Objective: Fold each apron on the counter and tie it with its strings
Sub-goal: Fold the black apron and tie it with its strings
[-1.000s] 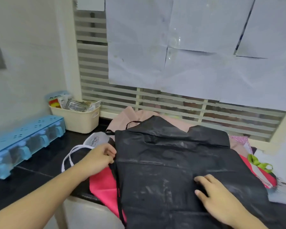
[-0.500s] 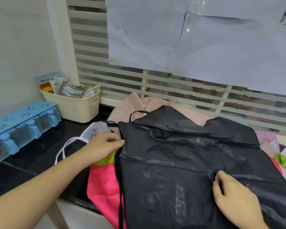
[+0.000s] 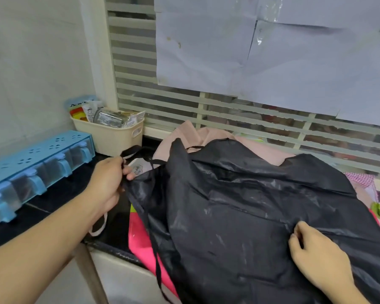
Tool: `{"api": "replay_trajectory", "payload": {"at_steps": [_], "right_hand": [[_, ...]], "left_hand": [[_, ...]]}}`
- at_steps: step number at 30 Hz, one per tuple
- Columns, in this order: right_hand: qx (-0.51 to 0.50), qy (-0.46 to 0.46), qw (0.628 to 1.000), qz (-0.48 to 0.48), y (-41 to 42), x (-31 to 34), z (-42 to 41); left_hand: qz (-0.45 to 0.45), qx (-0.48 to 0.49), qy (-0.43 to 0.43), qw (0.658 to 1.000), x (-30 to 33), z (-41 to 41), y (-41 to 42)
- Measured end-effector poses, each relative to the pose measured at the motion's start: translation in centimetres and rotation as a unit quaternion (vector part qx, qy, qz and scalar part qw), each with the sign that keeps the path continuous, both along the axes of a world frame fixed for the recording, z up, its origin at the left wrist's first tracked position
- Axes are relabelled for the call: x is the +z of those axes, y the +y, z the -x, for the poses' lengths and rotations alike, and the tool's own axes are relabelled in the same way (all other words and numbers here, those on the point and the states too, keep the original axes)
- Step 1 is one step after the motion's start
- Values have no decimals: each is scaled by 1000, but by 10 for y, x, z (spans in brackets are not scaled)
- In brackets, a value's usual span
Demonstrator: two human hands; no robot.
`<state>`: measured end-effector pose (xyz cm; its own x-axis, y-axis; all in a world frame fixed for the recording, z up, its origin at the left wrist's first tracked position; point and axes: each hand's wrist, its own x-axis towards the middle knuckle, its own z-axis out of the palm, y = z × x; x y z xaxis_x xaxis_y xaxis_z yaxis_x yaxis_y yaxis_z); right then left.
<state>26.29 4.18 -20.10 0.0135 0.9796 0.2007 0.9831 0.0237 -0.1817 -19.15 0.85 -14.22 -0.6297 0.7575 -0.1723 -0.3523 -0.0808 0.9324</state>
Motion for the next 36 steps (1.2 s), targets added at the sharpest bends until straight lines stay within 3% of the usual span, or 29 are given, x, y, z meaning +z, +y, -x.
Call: {"api": "replay_trajectory", "payload": {"at_steps": [2, 5, 9, 11, 13, 15, 18, 21, 23, 25, 29, 32, 34, 36], "right_hand": [[-16, 2, 1000, 0, 0, 1, 1], [-42, 11, 999, 7, 1, 5, 6], [-53, 9, 998, 29, 5, 15, 14], [-54, 0, 998, 23, 7, 22, 19], [-27, -5, 998, -58, 10, 24, 29], [53, -8, 991, -119, 13, 19, 42], [142, -54, 988, 9, 13, -1, 59], [124, -43, 986, 103, 14, -18, 60], [111, -25, 986, 126, 17, -13, 53], [97, -17, 982, 163, 22, -2, 44], [91, -16, 985, 146, 40, 21, 35], [74, 51, 992, 87, 74, 43, 21], [54, 95, 989, 99, 94, 51, 9], [35, 102, 981, 162, 105, 50, 4]], "left_hand": [[25, 54, 31, 998, 0, 19, -8], [69, 134, 153, 977, 0, 40, -26], [216, 107, 353, 904, 0, 47, -40], [283, 68, 459, 839, 2, 34, -44], [234, 66, 591, 769, 0, 16, -49], [104, 6, 676, 729, -2, -5, -47], [28, -206, 680, 703, -14, -30, -33], [187, -357, 663, 630, -44, -45, -23], [256, -363, 674, 590, -62, -44, -22], [263, -349, 685, 582, -68, -40, -20], [262, -335, 699, 575, -69, -30, -14], [272, -328, 699, 574, -65, -28, -8], [276, -309, 706, 575, -60, -35, -5], [220, -293, 733, 573, -55, -55, -2]]}}
